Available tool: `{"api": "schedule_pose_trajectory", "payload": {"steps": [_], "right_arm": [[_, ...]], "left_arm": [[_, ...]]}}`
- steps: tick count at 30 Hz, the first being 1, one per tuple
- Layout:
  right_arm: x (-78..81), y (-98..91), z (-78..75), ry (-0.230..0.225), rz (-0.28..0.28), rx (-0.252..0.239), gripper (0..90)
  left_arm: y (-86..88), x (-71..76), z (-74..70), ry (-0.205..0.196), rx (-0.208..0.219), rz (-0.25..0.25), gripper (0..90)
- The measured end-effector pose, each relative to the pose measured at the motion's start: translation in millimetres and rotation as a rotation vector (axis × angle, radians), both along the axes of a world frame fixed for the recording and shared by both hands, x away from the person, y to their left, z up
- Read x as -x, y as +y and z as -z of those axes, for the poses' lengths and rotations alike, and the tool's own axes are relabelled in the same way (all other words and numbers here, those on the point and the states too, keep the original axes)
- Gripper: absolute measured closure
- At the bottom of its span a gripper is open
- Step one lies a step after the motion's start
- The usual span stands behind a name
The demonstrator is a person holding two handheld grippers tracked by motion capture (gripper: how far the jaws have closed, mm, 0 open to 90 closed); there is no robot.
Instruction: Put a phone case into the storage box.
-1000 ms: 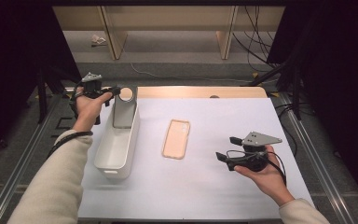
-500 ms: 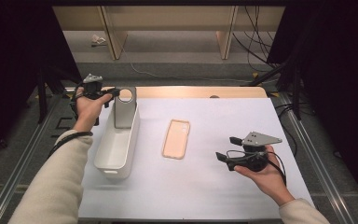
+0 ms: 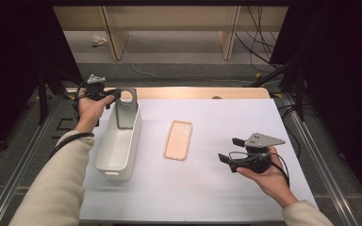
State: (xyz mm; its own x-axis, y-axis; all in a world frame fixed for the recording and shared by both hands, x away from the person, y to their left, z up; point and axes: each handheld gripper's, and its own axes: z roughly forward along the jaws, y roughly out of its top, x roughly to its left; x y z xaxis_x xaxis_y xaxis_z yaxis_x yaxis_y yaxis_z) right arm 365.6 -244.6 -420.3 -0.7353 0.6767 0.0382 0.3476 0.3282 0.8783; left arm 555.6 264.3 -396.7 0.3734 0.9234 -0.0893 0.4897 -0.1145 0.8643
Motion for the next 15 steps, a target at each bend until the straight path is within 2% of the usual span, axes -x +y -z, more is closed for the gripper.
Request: {"api": "schedule_pose_trajectory", "payload": {"steps": [10,15], "right_arm": [[0.0,0.0,0.0,0.000,-0.001,0.000,19.7],[0.1,0.3,-0.1,0.000,0.000,0.002,19.7]], "left_arm": [[-0.1,0.5,-4.7,0.005,-0.032,-0.045,45.8],[-0.5,5.0,-9.1,0.013,-0.003,-0.050,32.0]]}}
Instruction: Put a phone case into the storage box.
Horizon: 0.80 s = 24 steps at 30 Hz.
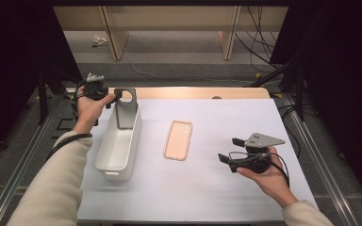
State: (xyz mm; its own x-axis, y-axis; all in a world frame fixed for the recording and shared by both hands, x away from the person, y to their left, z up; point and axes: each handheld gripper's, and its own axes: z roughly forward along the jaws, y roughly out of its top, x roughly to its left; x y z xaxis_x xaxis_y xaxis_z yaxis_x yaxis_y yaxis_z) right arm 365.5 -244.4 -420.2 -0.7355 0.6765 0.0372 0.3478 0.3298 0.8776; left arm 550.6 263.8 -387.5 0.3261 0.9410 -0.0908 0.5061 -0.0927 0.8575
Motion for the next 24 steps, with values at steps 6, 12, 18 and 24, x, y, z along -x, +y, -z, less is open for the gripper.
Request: {"api": "schedule_pose_trajectory", "payload": {"steps": [6,12,18,24], "right_arm": [[0.0,0.0,0.0,-0.001,0.001,0.002,19.5],[0.0,0.4,-0.2,-0.002,0.000,0.006,19.0],[0.3,0.9,-0.5,-0.002,0.000,0.006,18.6],[0.3,1.1,-0.5,0.000,0.002,0.005,18.5]], "left_arm": [[-0.1,15.7,-7.9,-0.014,-0.031,0.012,13.6],[0.3,40.0,-13.8,-0.046,-0.058,0.020,3.3],[-4.4,73.0,-15.1,-0.060,-0.041,0.070,1.5],[-9.2,99.9,-11.2,-0.085,-0.018,0.106,0.2]]}}
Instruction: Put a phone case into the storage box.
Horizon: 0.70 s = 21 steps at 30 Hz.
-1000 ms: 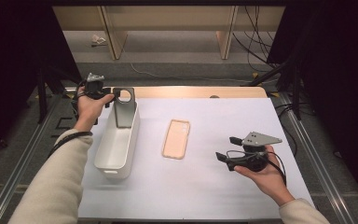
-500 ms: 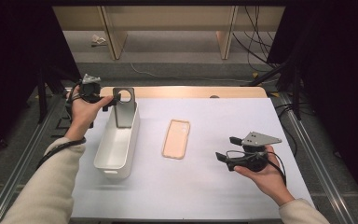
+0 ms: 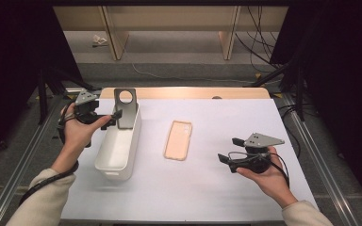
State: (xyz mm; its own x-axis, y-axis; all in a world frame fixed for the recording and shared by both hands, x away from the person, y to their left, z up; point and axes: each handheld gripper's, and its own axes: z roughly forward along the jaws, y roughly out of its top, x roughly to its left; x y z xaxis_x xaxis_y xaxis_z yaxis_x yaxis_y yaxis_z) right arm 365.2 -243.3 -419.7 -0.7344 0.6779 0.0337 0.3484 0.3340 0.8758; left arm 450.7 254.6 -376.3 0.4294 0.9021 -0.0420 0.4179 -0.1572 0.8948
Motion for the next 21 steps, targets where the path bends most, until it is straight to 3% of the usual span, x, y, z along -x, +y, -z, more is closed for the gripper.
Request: {"api": "schedule_pose_trajectory", "payload": {"steps": [4,16,21], "right_arm": [[0.2,0.3,0.0,0.000,-0.002,0.001,18.5],[-0.2,1.0,0.9,0.001,-0.004,0.005,18.2],[0.2,1.1,0.3,0.000,-0.005,0.007,18.1]], "left_arm": [[-4.9,15.1,6.0,-0.015,-0.019,0.023,0.0],[-28.8,66.9,14.9,-0.030,-0.004,0.135,0.4],[-35.1,81.0,20.9,-0.028,0.013,0.151,0.6]]}}
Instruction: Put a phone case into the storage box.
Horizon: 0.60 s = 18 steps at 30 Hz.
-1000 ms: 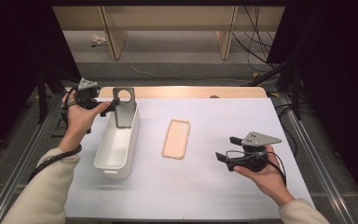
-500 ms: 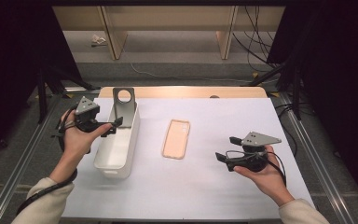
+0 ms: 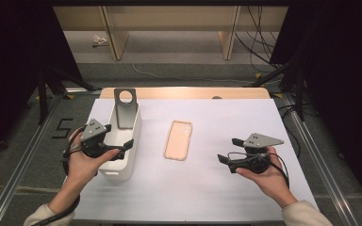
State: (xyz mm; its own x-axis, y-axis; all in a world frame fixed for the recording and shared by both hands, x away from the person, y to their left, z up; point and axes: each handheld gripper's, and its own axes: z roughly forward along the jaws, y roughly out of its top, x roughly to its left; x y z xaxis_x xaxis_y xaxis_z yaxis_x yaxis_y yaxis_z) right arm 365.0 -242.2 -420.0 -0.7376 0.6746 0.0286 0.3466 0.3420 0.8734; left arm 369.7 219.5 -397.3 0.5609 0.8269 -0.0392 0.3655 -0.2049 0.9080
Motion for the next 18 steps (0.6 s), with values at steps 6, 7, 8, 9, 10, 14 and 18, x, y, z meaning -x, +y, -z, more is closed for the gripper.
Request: {"api": "schedule_pose_trajectory", "payload": {"steps": [6,7,8,9,10,14,18], "right_arm": [[-0.3,0.5,0.1,-0.002,-0.004,-0.001,18.0],[-0.5,0.5,0.3,-0.001,-0.004,-0.002,18.0],[-0.6,0.5,0.5,0.000,-0.004,-0.002,18.0],[-0.7,0.4,0.6,0.001,-0.005,-0.001,18.0],[-0.8,0.5,0.7,0.002,-0.006,-0.002,18.0],[-1.1,0.9,0.9,0.004,-0.008,-0.006,17.9],[-1.7,1.4,1.4,0.005,-0.007,-0.012,17.8]], "left_arm": [[-3.8,11.8,5.3,0.002,0.000,0.018,0.8],[-3.9,13.0,5.1,0.004,0.002,0.023,0.8],[-4.1,14.0,4.9,0.000,0.004,0.020,0.8],[-4.1,14.8,4.7,-0.005,0.004,0.023,0.8],[-4.2,15.5,4.6,-0.008,0.005,0.025,0.8],[-5.7,17.5,7.1,-0.012,-0.005,0.028,0.9],[-7.5,18.6,9.2,-0.012,-0.010,0.031,1.0]]}}
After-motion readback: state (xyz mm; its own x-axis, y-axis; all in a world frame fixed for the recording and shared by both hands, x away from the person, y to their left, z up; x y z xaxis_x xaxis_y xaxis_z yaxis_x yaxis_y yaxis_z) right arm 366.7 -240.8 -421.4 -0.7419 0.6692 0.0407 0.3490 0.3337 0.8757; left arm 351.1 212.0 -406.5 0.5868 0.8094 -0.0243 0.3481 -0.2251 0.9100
